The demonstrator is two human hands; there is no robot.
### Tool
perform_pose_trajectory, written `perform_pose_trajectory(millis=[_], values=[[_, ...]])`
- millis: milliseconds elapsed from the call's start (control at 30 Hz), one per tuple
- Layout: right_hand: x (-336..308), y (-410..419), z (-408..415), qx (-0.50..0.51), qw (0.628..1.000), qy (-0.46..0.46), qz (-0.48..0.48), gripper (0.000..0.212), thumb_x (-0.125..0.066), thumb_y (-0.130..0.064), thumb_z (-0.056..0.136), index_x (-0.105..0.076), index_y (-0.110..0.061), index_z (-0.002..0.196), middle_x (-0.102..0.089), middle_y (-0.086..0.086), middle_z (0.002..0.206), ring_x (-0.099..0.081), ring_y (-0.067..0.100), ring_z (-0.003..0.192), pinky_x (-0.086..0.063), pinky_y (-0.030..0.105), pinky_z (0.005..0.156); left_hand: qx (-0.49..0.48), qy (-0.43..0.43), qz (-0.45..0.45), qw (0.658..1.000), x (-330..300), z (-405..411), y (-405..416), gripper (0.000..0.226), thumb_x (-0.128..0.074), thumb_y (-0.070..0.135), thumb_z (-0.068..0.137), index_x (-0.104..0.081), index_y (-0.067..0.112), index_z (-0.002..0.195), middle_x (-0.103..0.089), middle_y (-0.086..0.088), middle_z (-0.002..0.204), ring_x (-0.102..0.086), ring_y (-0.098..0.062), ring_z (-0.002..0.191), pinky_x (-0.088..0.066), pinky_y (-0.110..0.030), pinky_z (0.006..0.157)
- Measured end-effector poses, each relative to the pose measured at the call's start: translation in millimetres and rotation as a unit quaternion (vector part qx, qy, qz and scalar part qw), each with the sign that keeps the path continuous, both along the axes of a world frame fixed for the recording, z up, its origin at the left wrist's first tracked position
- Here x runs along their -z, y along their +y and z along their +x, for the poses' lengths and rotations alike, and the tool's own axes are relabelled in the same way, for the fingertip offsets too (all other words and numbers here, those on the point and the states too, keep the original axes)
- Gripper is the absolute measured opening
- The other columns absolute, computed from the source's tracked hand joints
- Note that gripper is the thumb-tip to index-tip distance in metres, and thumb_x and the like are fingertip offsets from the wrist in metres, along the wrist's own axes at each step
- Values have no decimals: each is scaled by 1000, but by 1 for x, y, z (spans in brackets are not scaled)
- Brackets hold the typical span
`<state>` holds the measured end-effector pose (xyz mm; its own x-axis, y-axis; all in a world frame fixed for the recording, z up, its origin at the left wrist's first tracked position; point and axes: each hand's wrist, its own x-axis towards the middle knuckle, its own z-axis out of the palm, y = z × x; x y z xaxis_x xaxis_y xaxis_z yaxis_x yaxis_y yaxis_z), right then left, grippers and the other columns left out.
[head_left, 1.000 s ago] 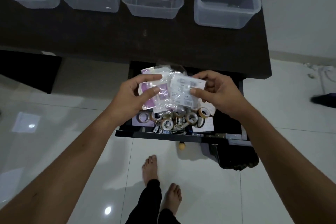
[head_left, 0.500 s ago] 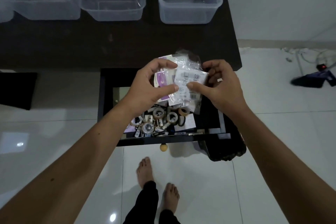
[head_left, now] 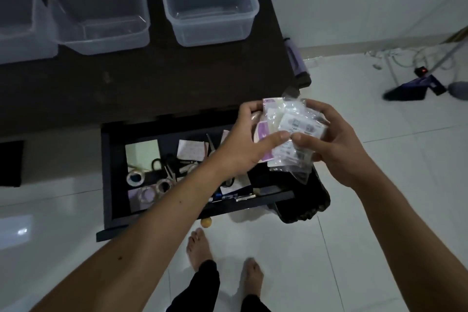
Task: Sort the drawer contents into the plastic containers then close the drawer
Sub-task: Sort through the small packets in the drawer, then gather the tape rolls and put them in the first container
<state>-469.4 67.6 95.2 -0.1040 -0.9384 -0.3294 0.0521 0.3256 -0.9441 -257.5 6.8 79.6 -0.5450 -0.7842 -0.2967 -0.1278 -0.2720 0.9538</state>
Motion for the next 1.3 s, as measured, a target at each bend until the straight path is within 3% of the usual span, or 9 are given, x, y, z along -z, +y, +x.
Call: perform_pose_trajectory(millis=[200,333,500,633,767,967,1033,1133,1300], values=[[7,33,-50,36,999,2,17,64,-78,-2,82,-56,-21,139,-72,9,121,-75,28,105,-63,38,72,58,-33,23,998,9,-62,24,70,-77,44,90,-26,32,135,-54,20,130,-60,4,119,-52,-24,101],[16,52,-85,55,998,25,27,62,-82,-4,77,-61,-21,132,-74,7,113,-76,27,96,-65,46,68,-20,-55,31,998,30,-98,48,72,-88,42,81,-37,41,131,-64,5,129,-69,-12,115,-58,-41,101],[45,75,-121,65,996,25,64,60,-85,-4,78,-59,-16,131,-67,21,124,-76,32,97,-64,50,67,-90,-71,51,992,47,-136,77,56,-93,41,75,-59,33,119,-76,10,110,-73,-10,104,-61,-44,96],[70,86,-144,80,993,27,80,62,-86,-1,79,-59,-17,132,-67,22,126,-73,41,105,-63,59,74,-93,-97,45,990,63,-158,87,54,-85,51,75,-58,36,118,-76,5,113,-74,-18,107,-59,-49,97],[94,93,-155,84,992,31,90,61,-87,-2,79,-61,-22,130,-67,18,125,-74,36,106,-63,53,77,-104,-112,55,987,86,-171,99,42,-85,28,86,-58,36,117,-74,4,115,-71,-17,109,-58,-47,100],[132,97,-150,56,987,79,124,65,-82,2,82,-55,-24,135,-66,10,118,-76,17,95,-63,30,72,-149,-140,121,972,130,-172,114,40,-86,24,86,-64,23,119,-73,2,113,-72,-18,107,-59,-49,99],[144,98,-147,50,984,91,143,71,-85,-3,82,-50,-28,138,-65,7,120,-76,16,95,-64,34,78,-155,-149,129,968,139,-169,118,40,-85,22,87,-63,21,120,-72,2,113,-71,-16,105,-59,-47,99],[159,98,-145,43,981,103,156,76,-87,-10,81,-47,-31,141,-66,0,119,-75,19,101,-63,46,88,-164,-157,130,965,152,-166,120,45,-86,25,87,-61,21,124,-71,4,116,-69,-13,104,-59,-42,98],[171,103,-146,15,969,184,162,93,-88,-26,81,-33,-29,156,-53,-9,137,-61,11,115,-54,36,98,-125,-204,104,965,169,-160,122,85,-86,32,86,-37,24,154,-47,6,150,-49,-12,136,-40,-27,110]])
